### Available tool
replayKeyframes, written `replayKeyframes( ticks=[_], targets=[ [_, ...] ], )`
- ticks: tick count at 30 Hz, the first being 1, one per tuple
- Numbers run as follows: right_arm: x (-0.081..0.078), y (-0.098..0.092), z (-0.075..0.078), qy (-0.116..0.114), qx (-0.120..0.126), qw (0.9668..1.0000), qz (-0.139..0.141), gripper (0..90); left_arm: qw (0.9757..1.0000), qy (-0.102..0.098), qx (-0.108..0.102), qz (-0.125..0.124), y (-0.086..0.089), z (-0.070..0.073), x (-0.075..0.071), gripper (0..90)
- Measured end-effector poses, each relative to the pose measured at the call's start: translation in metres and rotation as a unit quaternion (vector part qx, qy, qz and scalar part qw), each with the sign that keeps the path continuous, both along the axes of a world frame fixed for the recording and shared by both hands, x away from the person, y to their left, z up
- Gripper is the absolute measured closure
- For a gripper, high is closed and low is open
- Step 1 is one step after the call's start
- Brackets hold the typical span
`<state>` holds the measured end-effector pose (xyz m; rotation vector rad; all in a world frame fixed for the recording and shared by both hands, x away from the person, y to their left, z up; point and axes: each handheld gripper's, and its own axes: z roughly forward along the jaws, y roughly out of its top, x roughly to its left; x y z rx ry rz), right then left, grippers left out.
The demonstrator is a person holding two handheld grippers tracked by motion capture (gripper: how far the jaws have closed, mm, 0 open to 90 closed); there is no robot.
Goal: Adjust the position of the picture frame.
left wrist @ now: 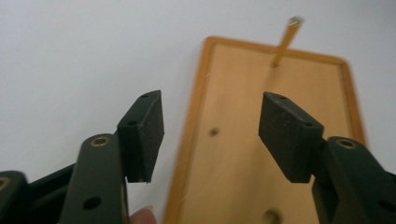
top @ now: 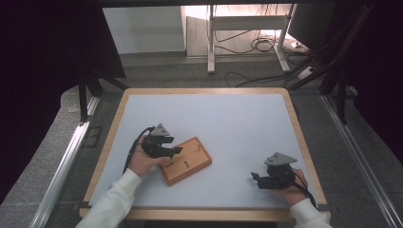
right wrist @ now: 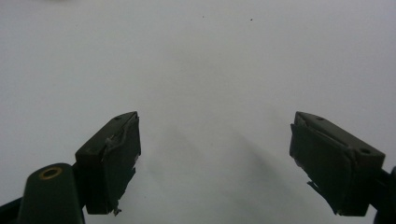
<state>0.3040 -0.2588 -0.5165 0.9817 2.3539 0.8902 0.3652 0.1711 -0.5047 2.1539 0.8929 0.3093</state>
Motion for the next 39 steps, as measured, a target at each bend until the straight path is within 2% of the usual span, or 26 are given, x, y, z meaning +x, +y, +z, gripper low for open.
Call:
replayKeyframes(
  ticks=[1,3,4,5,8,9,10,11,13,16,22,26,29,33,36,39],
  targets=[
    [0.0,0.0,0.0,0.0,-0.001,1.0,0.0,16.9,0.9999,0.0,0.008,0.014,0.01,-0.003,0.0,39.4],
    [0.0,0.0,0.0,0.001,-0.002,1.0,0.0,16.8,0.9998,0.001,0.011,0.015,0.016,-0.004,0.001,39.8],
    [0.0,0.001,0.0,0.001,-0.002,1.0,-0.001,16.8,0.9998,0.004,0.011,0.017,0.02,-0.005,0.002,45.1],
    [0.0,0.001,0.0,0.001,-0.002,1.0,-0.001,16.8,0.9997,0.007,0.009,0.02,0.024,-0.007,0.002,45.1],
    [0.0,0.001,-0.001,0.0,-0.003,1.0,-0.001,16.8,0.9996,0.011,0.001,0.026,0.036,-0.007,0.003,59.1],
    [0.0,0.001,-0.001,0.0,-0.004,1.0,-0.001,16.8,0.9995,0.009,0.001,0.029,0.039,-0.007,0.004,68.2],
    [0.0,0.001,-0.001,0.0,-0.004,1.0,-0.001,16.8,0.9995,0.008,0.002,0.032,0.041,-0.006,0.004,68.2],
    [0.0,0.001,-0.001,0.001,-0.004,1.0,-0.002,16.8,0.9994,0.007,0.002,0.032,0.042,-0.006,0.004,75.3],
    [0.0,0.001,-0.001,0.001,-0.005,1.0,-0.002,16.8,0.9994,0.008,0.006,0.035,0.044,-0.006,0.004,81.8],
    [0.0,0.001,-0.001,0.0,-0.006,1.0,-0.001,16.8,0.999,0.021,0.019,0.035,0.045,-0.011,0.006,89.1],
    [0.0,0.001,-0.002,-0.001,-0.007,1.0,-0.002,16.8,0.9988,0.031,0.026,0.028,0.045,-0.015,0.007,90.0],
    [0.0,0.001,-0.002,0.0,-0.007,1.0,-0.001,16.8,0.9986,0.041,0.029,0.014,0.04,-0.019,0.006,90.0],
    [0.0,0.001,-0.002,-0.001,-0.008,1.0,-0.001,16.7,0.9984,0.042,0.037,0.007,0.038,-0.02,0.006,90.0],
    [0.0,0.001,-0.002,-0.001,-0.009,1.0,-0.002,16.8,0.9984,0.044,0.035,0.007,0.039,-0.02,0.006,90.0],
    [0.0,0.001,-0.002,-0.001,-0.009,1.0,-0.002,16.7,0.9981,0.044,0.042,0.006,0.038,-0.022,0.004,90.0],
    [0.001,0.0,-0.002,-0.002,-0.009,1.0,-0.002,16.7,0.9982,0.043,0.042,-0.003,0.037,-0.022,0.001,90.0]
  ],
)
